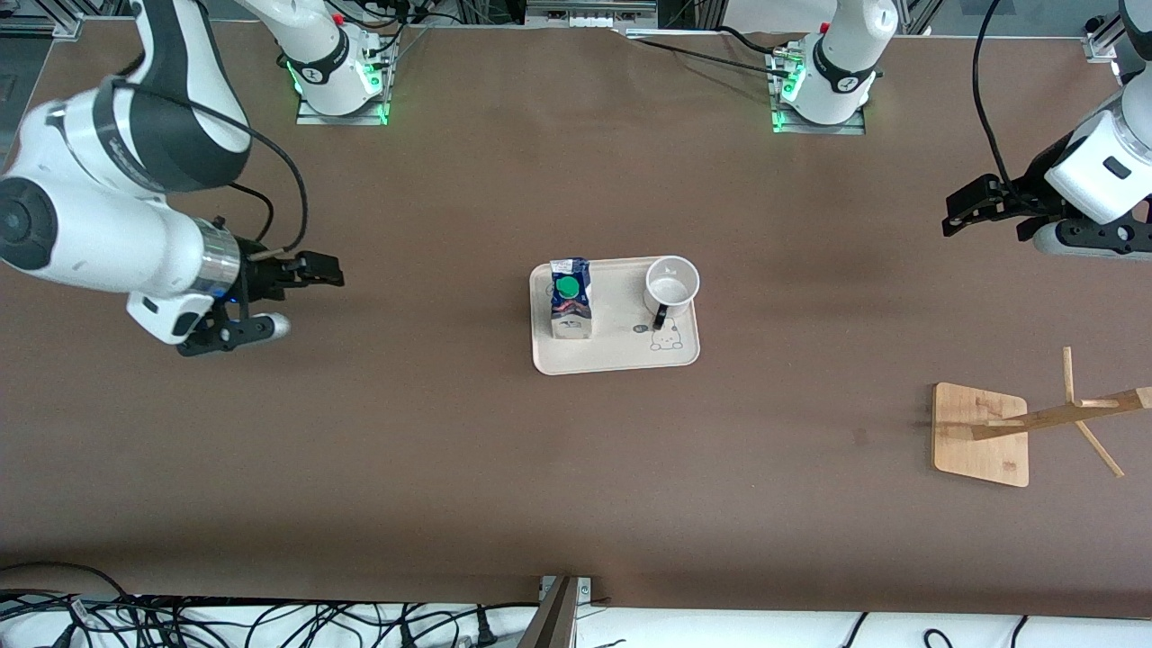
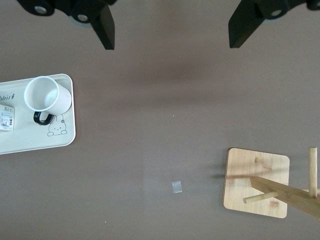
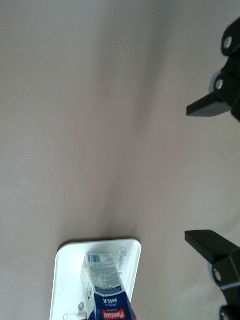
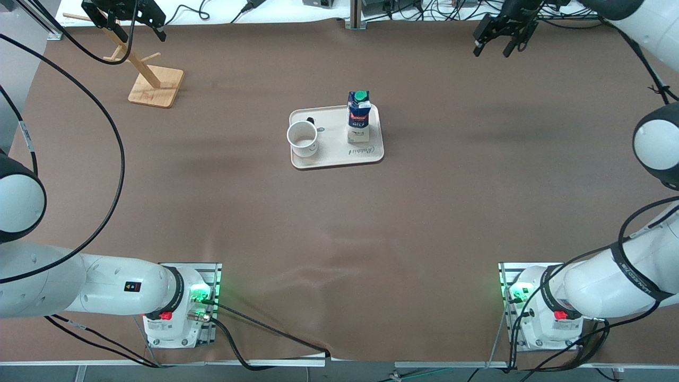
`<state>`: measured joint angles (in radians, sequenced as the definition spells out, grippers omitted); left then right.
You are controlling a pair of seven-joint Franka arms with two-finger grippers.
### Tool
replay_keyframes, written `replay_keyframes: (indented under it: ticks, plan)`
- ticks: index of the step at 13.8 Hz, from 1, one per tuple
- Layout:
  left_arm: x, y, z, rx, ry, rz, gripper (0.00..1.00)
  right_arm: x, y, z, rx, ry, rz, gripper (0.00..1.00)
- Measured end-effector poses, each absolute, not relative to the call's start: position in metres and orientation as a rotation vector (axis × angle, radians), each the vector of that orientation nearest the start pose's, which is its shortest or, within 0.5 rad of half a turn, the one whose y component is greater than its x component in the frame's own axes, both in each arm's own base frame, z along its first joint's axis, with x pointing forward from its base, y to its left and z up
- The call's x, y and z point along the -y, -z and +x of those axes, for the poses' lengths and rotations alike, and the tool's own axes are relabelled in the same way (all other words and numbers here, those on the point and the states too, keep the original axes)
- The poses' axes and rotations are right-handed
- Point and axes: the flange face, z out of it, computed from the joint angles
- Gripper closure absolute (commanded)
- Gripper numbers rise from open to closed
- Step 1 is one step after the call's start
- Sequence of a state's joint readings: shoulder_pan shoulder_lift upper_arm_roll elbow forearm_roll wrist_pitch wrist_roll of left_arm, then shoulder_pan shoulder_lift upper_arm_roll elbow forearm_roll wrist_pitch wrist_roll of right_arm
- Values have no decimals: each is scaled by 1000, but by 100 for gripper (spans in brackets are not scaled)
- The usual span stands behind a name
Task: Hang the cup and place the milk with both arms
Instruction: 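Move the right gripper toward the milk carton on the white tray, then lower the right gripper around the milk carton and close it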
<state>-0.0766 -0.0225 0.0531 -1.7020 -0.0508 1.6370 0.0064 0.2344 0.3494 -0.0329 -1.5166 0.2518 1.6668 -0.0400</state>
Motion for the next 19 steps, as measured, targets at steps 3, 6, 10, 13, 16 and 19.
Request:
replay_keyframes:
  ticks: [3,6,10,13,16,19]
  plan:
    - [18,-581,549,-40,-69,-3192,0,-227,-434,626,287,-300,-2905,0]
    - [18,-581,549,-40,-68,-3192,0,-310,-427,610,223,-215,-2926,0]
    - [18,-581,549,-40,-69,-3192,0,-398,-415,576,143,-137,-2950,0]
    - [18,-581,549,-40,-69,-3192,0,-438,-410,565,76,-94,-2979,0]
    - [18,-581,549,-40,-69,-3192,0,-465,-405,562,-5,-72,-2984,0]
    - [18,-581,549,-40,-69,-3192,0,-476,-389,559,-62,-85,-3003,0]
